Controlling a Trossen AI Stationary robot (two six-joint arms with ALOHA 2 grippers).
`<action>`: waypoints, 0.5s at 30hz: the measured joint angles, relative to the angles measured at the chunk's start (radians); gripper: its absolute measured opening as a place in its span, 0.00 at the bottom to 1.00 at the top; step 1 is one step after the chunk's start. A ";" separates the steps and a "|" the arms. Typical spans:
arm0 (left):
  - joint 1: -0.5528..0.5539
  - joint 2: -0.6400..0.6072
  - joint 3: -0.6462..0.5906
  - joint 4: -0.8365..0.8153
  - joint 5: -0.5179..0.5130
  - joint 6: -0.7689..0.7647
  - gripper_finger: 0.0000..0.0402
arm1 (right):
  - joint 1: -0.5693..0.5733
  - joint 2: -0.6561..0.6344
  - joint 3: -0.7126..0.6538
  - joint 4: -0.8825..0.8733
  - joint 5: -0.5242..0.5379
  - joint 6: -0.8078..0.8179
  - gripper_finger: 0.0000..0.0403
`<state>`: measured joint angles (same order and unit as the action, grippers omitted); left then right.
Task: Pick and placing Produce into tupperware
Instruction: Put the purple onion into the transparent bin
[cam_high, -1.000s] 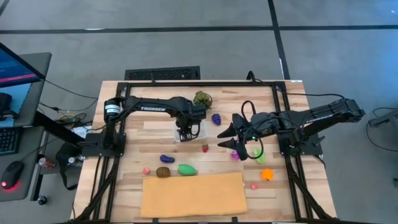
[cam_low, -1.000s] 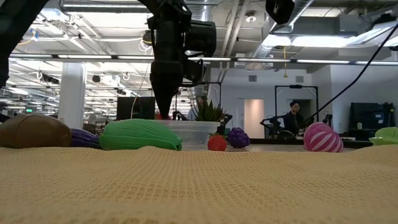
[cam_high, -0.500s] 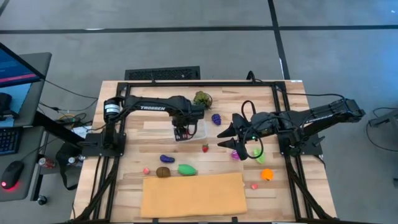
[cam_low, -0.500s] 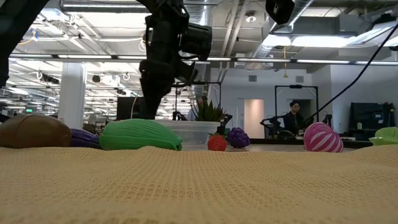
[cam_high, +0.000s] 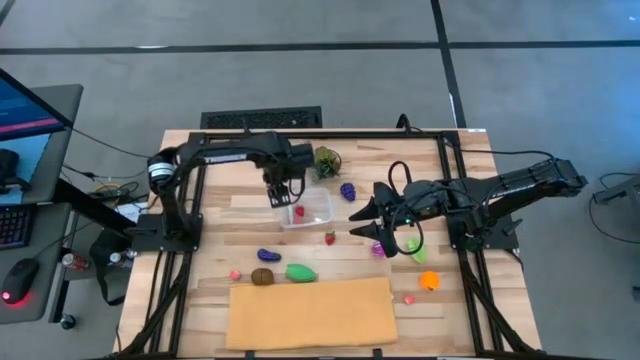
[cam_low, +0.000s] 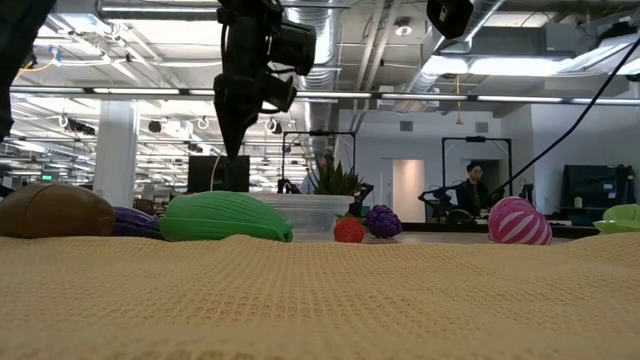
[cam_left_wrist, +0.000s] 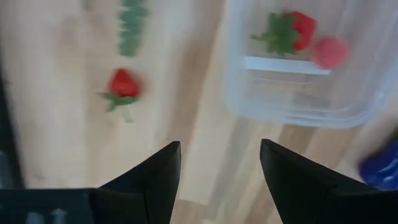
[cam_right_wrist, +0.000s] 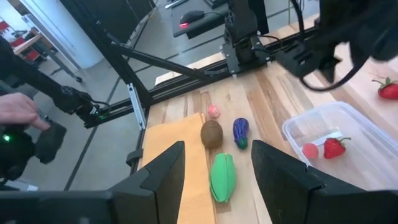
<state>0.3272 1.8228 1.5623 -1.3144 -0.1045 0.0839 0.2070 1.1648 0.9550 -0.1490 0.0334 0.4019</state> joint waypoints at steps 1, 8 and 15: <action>0.009 -0.007 0.000 0.002 -0.013 0.014 0.53 | 0.000 0.000 0.000 0.000 0.002 0.000 0.44; 0.072 -0.021 0.000 0.015 -0.031 0.098 0.53 | -0.003 0.000 0.000 0.000 0.005 0.000 0.44; 0.135 -0.021 0.000 0.017 -0.030 0.128 0.53 | -0.003 0.000 0.000 -0.174 0.091 0.040 0.44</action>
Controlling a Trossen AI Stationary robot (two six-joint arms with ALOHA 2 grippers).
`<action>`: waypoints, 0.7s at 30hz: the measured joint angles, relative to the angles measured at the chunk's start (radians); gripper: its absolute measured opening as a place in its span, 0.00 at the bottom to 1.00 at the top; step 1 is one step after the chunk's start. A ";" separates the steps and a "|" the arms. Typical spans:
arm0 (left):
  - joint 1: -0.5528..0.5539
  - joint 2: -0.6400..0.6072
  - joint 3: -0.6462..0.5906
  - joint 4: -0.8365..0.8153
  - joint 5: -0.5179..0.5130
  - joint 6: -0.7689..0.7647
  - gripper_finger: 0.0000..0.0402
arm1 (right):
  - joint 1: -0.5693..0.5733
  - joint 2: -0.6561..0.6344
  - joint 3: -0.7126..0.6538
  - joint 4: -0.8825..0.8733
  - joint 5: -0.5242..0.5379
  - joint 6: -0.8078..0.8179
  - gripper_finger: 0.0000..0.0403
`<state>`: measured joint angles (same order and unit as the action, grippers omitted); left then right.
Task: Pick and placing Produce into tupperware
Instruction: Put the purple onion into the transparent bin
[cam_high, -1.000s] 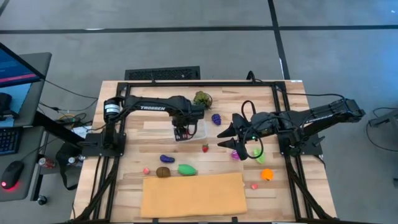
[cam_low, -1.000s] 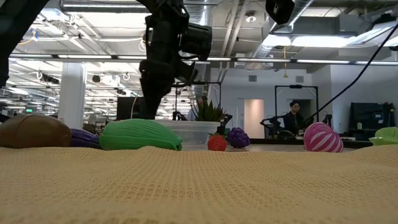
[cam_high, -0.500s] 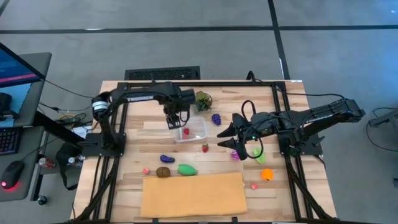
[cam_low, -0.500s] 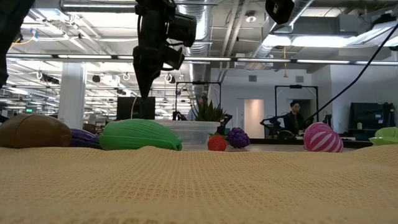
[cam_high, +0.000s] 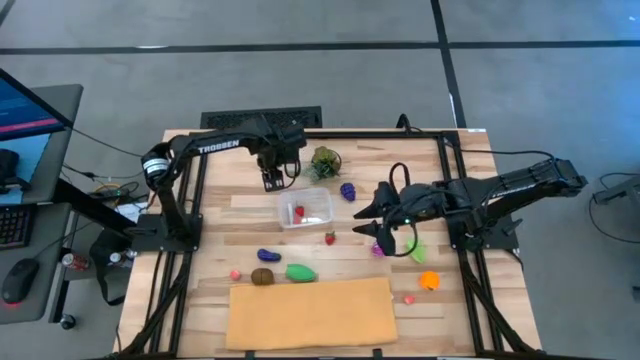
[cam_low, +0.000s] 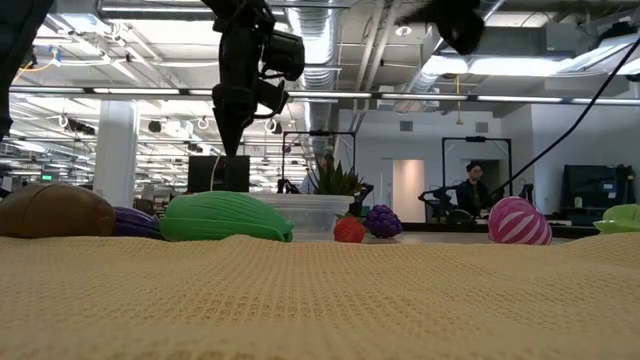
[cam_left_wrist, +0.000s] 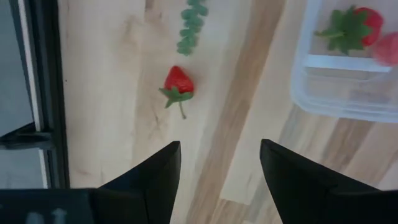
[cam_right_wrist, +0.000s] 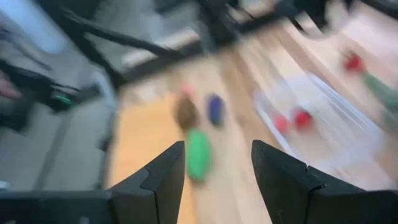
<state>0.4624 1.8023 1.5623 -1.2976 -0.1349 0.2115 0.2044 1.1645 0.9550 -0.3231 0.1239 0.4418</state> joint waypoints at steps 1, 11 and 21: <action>0.010 0.000 0.000 -0.010 0.003 0.002 0.53 | 0.000 0.000 0.000 -0.043 0.024 0.017 0.44; 0.104 -0.055 0.000 -0.110 0.100 -0.006 0.53 | 0.015 0.000 0.000 -0.340 0.062 0.173 0.44; 0.149 -0.275 0.000 -0.082 0.131 -0.056 0.53 | 0.127 0.000 -0.036 -0.515 0.095 0.130 0.44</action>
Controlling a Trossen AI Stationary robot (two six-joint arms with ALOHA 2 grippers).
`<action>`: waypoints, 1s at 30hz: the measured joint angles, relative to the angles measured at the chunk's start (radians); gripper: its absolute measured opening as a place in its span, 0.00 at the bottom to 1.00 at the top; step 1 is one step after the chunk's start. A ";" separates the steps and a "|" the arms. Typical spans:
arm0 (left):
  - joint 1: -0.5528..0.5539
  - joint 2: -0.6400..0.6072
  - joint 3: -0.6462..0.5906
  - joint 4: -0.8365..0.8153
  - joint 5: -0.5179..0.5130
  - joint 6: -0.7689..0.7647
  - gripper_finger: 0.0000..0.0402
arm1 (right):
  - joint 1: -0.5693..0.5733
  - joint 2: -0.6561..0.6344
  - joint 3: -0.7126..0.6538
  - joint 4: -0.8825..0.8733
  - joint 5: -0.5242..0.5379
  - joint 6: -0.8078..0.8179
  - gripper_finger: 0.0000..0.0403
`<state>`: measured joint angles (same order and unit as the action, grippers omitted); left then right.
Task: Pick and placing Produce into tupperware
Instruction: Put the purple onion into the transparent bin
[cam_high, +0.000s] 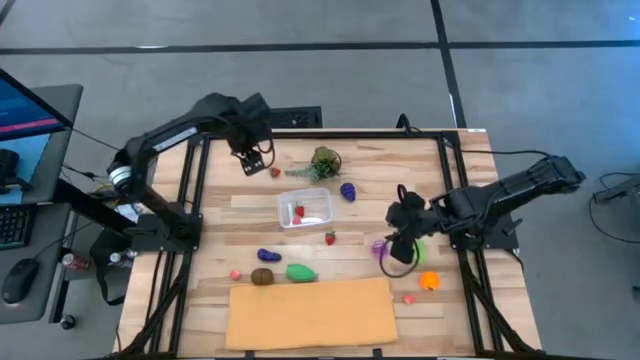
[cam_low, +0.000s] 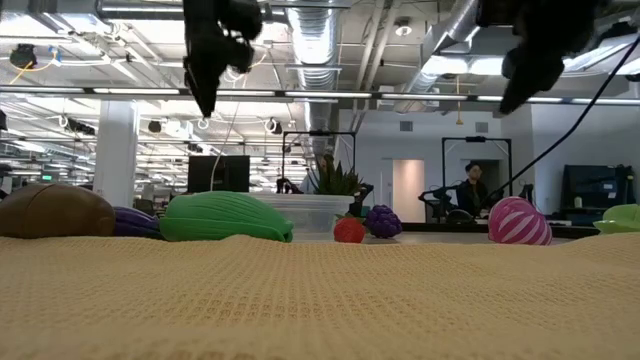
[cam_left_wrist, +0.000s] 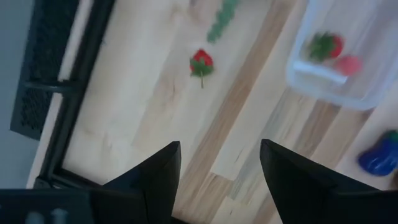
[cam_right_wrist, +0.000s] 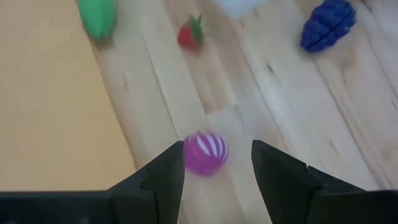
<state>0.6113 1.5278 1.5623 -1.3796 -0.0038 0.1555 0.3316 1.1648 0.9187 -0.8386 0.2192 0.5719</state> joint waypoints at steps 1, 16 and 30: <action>0.000 -0.027 0.000 0.006 0.005 -0.014 0.53 | 0.010 0.000 -0.007 0.001 0.000 -0.007 0.44; -0.067 -0.482 0.000 0.025 0.044 -0.315 0.53 | 0.014 0.019 -0.026 0.039 0.067 -0.228 0.58; -0.201 -0.819 0.000 0.038 -0.038 -0.648 0.53 | -0.037 0.169 -0.026 0.076 -0.039 -0.304 0.69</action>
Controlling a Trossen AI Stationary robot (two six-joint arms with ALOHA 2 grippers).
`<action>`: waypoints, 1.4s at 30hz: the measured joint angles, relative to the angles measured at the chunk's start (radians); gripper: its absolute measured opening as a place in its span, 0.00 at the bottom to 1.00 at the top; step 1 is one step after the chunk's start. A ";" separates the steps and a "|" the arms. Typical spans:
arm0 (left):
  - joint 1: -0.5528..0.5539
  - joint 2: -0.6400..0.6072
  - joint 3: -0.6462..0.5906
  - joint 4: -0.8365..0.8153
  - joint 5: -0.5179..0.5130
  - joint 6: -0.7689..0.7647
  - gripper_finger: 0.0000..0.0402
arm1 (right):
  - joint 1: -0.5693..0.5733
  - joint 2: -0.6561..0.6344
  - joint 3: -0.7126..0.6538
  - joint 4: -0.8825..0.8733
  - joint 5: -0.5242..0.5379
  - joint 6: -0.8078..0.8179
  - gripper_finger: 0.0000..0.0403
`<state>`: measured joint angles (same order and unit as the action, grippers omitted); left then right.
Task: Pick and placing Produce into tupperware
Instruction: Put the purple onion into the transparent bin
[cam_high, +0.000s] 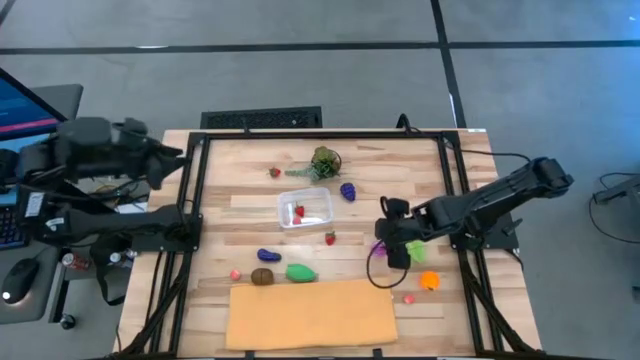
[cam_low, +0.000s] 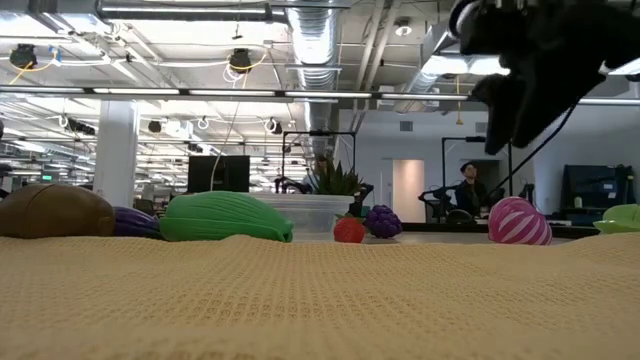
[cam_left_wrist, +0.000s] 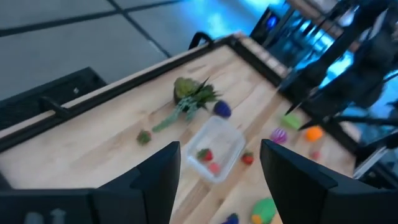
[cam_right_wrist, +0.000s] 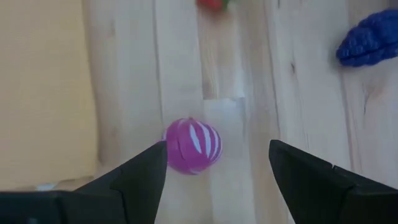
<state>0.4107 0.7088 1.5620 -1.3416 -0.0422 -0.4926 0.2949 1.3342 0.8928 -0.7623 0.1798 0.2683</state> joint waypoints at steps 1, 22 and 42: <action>0.000 -0.011 0.000 0.009 0.003 -0.001 0.53 | -0.002 0.009 0.000 0.000 0.000 0.000 0.69; 0.000 0.085 0.000 0.241 -0.002 0.382 0.53 | -0.101 -0.005 0.002 0.014 -0.186 0.013 0.69; -0.146 0.470 0.000 0.298 0.246 0.623 0.53 | -0.101 -0.005 0.002 0.011 -0.192 -0.032 0.69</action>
<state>0.2644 1.1792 1.5616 -1.0435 0.2043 0.1307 0.1936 1.3293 0.8944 -0.7509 -0.0124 0.2359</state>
